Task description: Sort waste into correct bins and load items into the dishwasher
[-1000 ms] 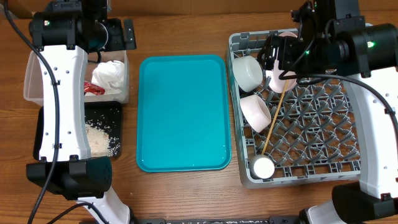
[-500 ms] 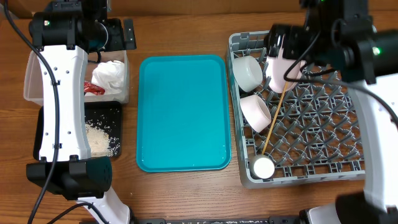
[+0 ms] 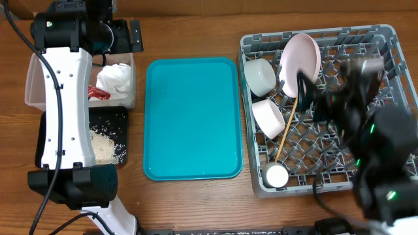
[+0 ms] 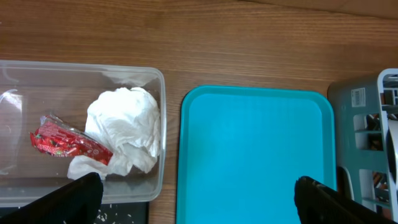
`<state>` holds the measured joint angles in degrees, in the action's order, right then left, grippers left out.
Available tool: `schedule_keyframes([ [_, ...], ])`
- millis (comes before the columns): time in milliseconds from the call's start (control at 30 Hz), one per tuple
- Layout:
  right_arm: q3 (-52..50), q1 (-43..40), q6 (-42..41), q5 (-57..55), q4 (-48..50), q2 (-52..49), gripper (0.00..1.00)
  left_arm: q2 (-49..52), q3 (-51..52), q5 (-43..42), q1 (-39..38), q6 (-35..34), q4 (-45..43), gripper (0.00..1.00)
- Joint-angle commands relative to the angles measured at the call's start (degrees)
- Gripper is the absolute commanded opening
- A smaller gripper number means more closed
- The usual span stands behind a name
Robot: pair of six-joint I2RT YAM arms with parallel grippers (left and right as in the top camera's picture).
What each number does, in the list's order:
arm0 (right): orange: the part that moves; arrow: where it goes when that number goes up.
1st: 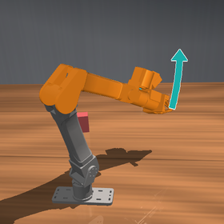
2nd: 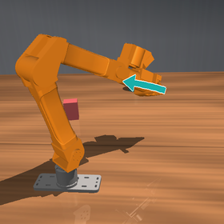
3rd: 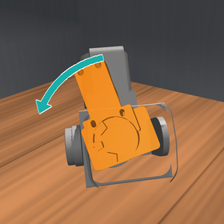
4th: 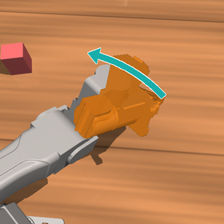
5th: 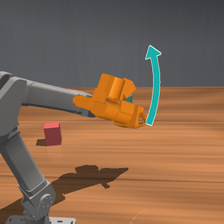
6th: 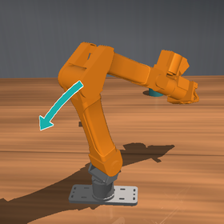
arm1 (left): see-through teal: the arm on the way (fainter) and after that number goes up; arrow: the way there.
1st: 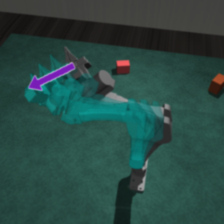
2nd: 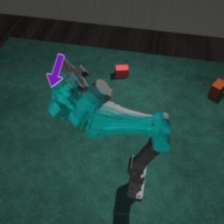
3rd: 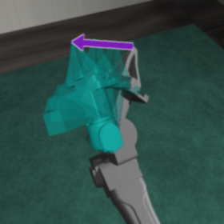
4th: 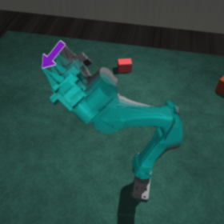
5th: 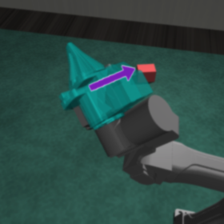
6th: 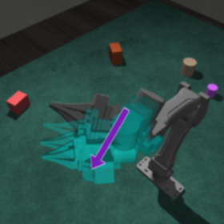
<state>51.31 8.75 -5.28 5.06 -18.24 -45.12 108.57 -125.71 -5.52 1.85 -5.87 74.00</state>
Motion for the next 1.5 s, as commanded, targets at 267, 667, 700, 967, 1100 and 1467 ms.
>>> schedule_keyframes([
  [267, -35.5, -4.11, 0.61, -2.67, 16.94, 30.99, 1.0, -0.26, 0.09, 0.15, -0.39, -0.57, -0.09, 1.0],
  [667, -50.86, -3.91, 0.63, -4.11, 24.59, 42.91, 1.0, -0.26, 0.09, 0.15, -0.39, -0.57, -0.09, 1.0],
  [700, -50.86, -3.89, 0.66, -4.17, 23.47, 43.6, 1.0, -0.26, 0.09, 0.15, -0.39, -0.57, -0.09, 1.0],
  [967, -50.86, -3.91, 0.83, -4.24, 13.4, 45.0, 1.0, -0.26, 0.09, 0.15, -0.39, -0.57, -0.09, 1.0],
  [1100, -50.86, -3.89, 0.81, -4.33, 13.4, 45.0, 1.0, -0.26, 0.09, 0.15, -0.39, -0.57, -0.09, 1.0],
  [1467, -50.86, -3.89, 0.81, -4.35, 13.4, 44.96, 1.0, -0.26, 0.09, 0.15, -0.39, -0.57, -0.09, 1.0],
])
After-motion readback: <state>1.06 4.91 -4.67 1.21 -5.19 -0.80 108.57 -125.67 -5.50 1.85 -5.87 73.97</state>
